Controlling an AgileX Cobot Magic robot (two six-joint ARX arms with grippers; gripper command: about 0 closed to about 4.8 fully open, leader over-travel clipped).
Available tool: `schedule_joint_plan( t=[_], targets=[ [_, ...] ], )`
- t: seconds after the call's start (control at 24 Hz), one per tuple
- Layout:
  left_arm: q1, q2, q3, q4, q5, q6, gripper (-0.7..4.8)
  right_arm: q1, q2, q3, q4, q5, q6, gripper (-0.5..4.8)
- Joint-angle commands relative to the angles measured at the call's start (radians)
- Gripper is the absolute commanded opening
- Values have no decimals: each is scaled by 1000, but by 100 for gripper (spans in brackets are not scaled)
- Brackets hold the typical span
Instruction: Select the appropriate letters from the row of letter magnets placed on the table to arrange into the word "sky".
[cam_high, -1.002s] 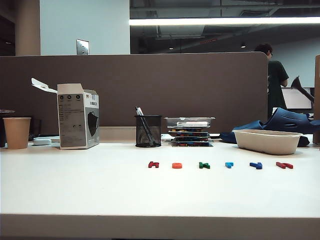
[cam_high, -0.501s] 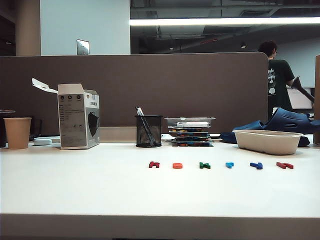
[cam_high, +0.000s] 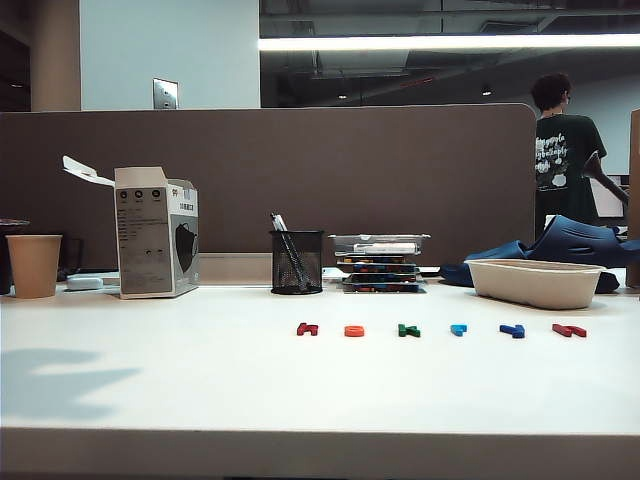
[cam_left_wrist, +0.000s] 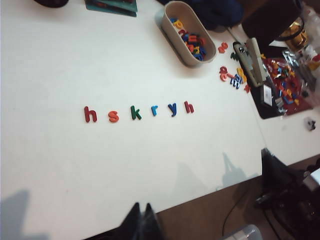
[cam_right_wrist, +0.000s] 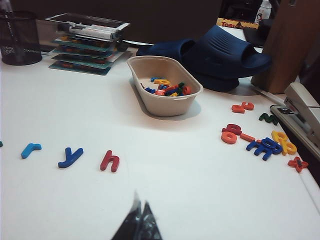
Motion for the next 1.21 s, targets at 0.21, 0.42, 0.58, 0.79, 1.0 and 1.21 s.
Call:
schedule_joint_plan(
  t=[0.21,0.42,0.58,0.79,1.0,1.21],
  targets=[
    [-193,16,5,97,-187,-24,-5,0,-6,3,-18,7,0,0],
    [-251,28,5,142,-260,-16,-5,0,-6,3,-3,3,6,0],
    [-249,27,5,140,-271,-16,-5,0,-5,38,-22,6,66,-1],
    [-250,27,4,140,-271,-17,-5,0,35,277,-187,50,111,-1],
    [-249,27,4,140,-271,-17,-5,2,392,711,-508,19,134,-1],
    [-249,27,4,140,-271,-17,-5,36,766,1087,-539,-223,136,-2]
  ],
)
